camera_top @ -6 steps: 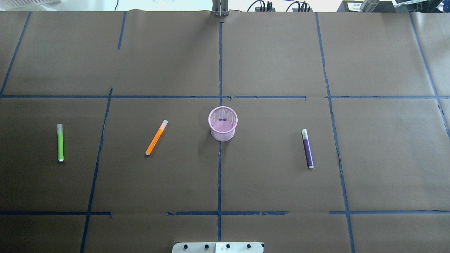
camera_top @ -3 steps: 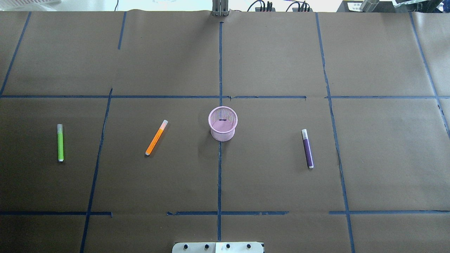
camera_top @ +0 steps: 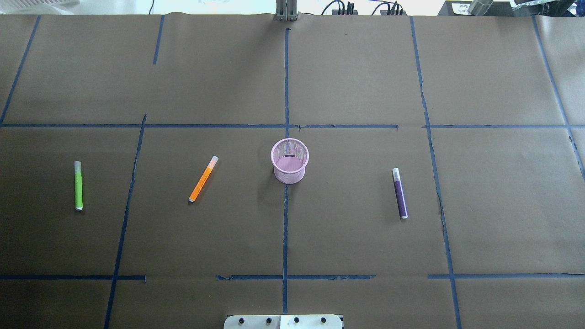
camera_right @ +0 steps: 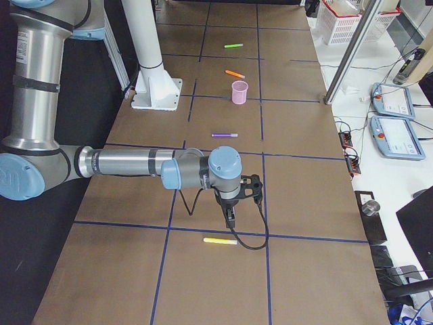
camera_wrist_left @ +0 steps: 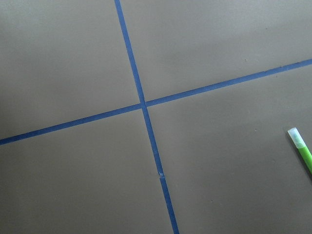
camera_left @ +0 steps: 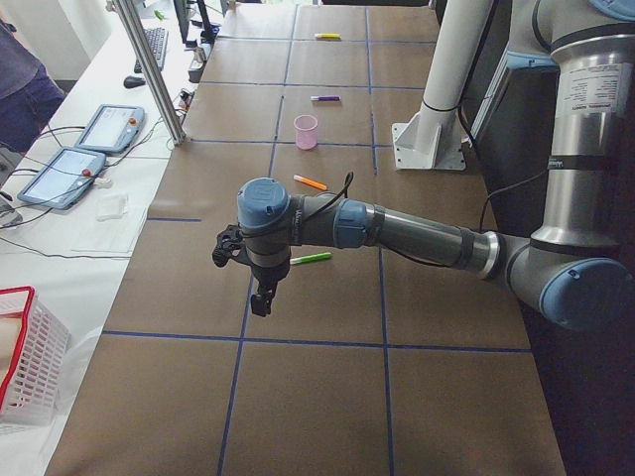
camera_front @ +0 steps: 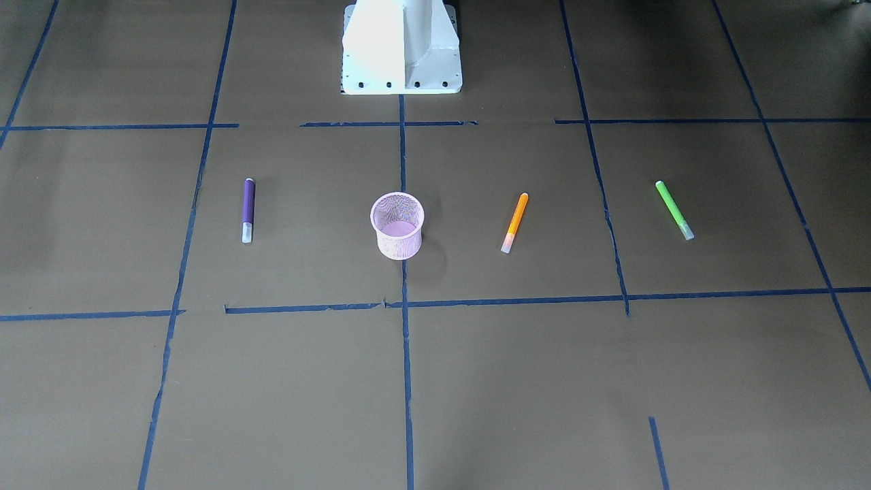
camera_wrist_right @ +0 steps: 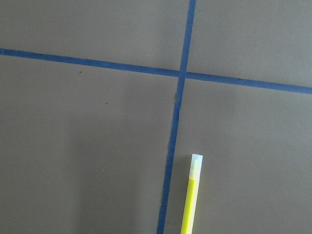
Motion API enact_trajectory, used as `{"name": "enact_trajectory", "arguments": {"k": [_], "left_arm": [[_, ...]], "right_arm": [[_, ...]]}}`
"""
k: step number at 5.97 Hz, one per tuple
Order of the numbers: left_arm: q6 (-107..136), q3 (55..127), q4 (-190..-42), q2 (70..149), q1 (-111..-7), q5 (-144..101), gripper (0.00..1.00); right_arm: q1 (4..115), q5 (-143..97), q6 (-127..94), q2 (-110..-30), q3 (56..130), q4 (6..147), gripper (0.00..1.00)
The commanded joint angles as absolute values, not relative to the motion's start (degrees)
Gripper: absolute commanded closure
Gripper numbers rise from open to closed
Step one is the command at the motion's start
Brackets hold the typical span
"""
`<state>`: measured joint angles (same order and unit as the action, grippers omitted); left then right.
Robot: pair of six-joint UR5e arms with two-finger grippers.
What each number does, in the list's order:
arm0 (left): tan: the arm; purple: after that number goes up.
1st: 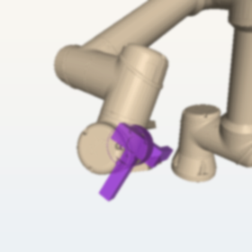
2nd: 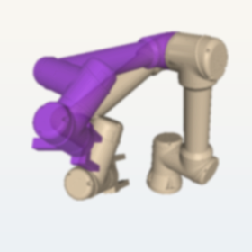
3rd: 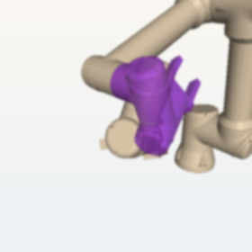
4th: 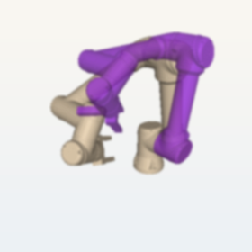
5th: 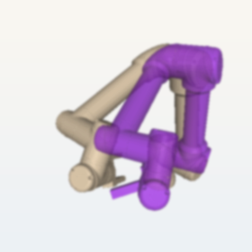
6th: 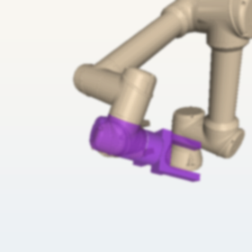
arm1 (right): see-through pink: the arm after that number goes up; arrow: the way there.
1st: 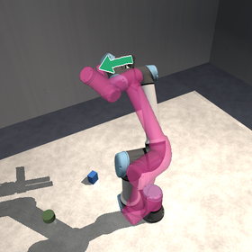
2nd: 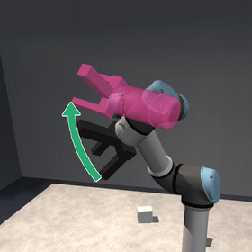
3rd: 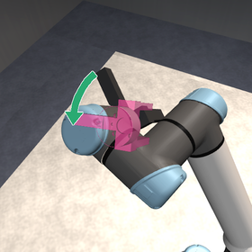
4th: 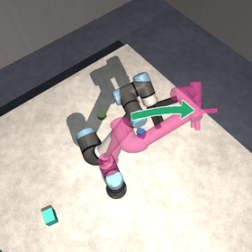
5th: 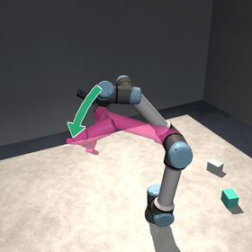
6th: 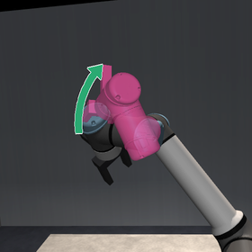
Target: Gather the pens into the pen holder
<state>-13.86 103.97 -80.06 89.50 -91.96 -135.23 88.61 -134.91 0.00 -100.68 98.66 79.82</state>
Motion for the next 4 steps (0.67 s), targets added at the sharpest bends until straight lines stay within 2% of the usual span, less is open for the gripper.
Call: {"name": "enact_trajectory", "arguments": {"k": [1,2,3,4], "left_arm": [[-13.7,104.0,-82.2,89.5,-91.9,-135.3,0.0],[-13.7,104.0,-82.4,89.5,-91.9,-135.3,0.0],[-13.7,104.0,-82.4,89.5,-91.9,-135.3,0.0],[-13.8,104.0,-82.5,89.4,-91.9,-135.3,0.0]], "right_arm": [[84.7,-134.6,-9.2,-100.5,89.6,65.5,0.0],[80.5,-132.9,-15.2,-99.5,85.3,58.3,0.0],[78.9,-131.6,-15.6,-98.0,77.5,51.7,0.0],[77.6,-131.2,-15.7,-96.3,73.4,49.8,0.0]]}}
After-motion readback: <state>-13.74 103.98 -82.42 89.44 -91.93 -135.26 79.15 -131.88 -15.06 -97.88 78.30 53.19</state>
